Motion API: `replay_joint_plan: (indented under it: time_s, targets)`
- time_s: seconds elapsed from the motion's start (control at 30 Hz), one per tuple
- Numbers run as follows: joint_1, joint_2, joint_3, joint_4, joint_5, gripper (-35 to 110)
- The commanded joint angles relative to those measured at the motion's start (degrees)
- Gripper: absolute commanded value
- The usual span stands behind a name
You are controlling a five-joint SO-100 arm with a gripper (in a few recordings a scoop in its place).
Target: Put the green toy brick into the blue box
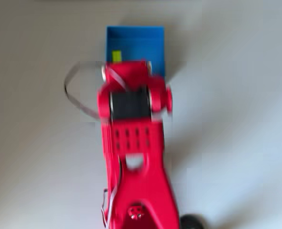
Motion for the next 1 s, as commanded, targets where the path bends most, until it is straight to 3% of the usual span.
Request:
replay_joint_plan:
  time_s: [0.0,0.43,0.97]
  targets:
    - [-1.14,18.46,16.08,-5.80,-3.08,0]
    - [-0.53,50.54,47.20,-9.49,-6.86,0]
    - [2.11,55.90,59.94,-16.70,-8.79,0]
